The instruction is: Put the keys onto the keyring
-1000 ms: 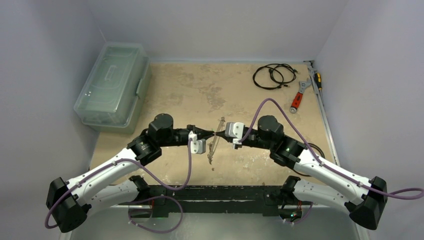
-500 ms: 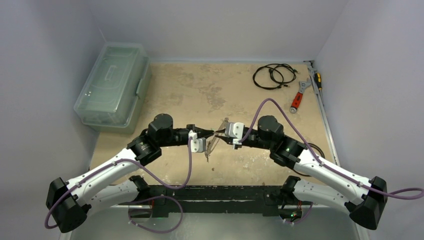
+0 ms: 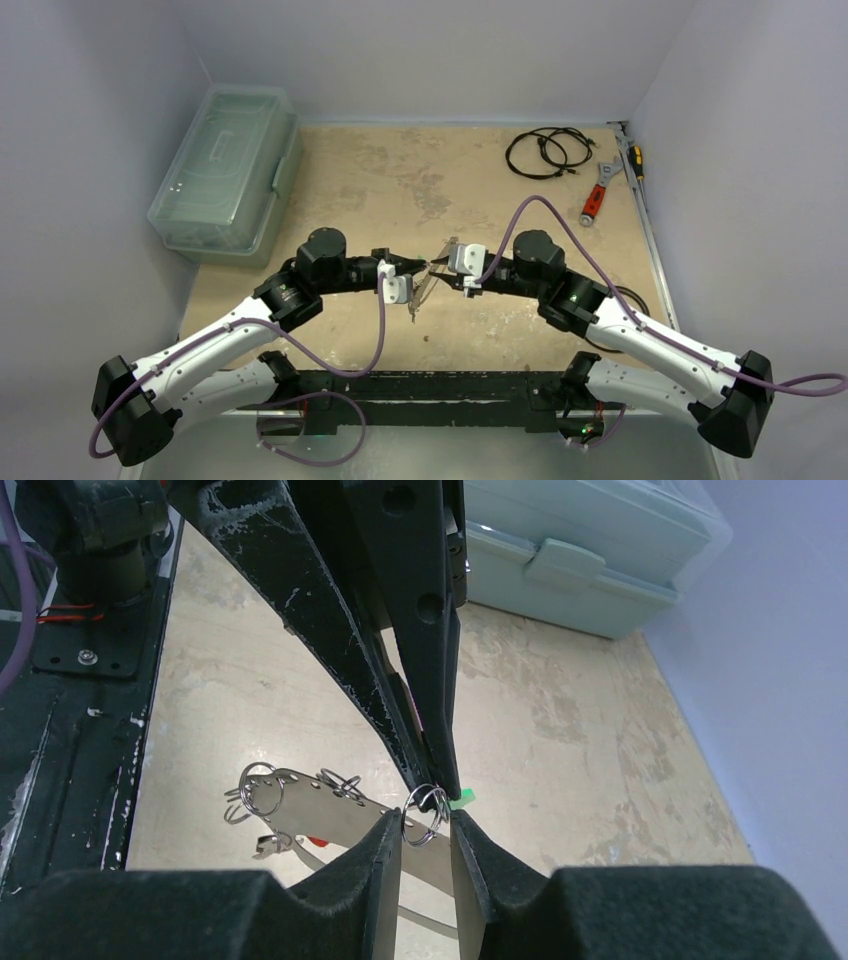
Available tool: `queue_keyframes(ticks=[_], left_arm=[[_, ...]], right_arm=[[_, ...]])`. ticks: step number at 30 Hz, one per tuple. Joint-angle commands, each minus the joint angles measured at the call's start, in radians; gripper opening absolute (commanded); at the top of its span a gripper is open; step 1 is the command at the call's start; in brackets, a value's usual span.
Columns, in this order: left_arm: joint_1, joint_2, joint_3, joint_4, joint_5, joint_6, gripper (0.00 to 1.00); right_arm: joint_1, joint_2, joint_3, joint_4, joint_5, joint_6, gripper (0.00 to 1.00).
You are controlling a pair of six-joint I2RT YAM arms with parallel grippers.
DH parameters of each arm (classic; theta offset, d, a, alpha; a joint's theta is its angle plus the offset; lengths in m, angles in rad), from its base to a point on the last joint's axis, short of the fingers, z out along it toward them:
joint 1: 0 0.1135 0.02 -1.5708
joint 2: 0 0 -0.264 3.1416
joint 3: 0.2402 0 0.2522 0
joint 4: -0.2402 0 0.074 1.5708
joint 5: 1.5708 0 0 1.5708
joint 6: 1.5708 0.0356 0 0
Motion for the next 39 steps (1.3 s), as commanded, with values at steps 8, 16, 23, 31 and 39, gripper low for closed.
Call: queue_keyframes(ticks=[8, 16, 23, 31, 39], left_arm=[[-0.007, -0.016, 0.007, 0.041, -0.006, -0.016, 0.0], [-0.006, -0.01, 0.01, 0.04, -0.001, -0.017, 0.0], [-0.006, -0.012, 0.01, 0.033, 0.012, -0.008, 0.0], [-0.006, -0.028, 0.01, 0.017, -0.007, 0.019, 0.05], [-0.006, -0.029, 0.01, 0.02, 0.024, 0.016, 0.29]], right_arm=[[0.005, 0.031, 0.052, 0.038, 0.008, 0.018, 0.19], [0.006, 0.036, 0.054, 0.071, 0.021, 0.032, 0.1], [0.007, 0.046, 0.059, 0.072, 0.039, 0.047, 0.0], [0.008, -0.002, 0.044, 0.084, 0.015, 0.042, 0.0], [0.008, -0.014, 0.034, 0.092, -0.017, 0.042, 0.0]])
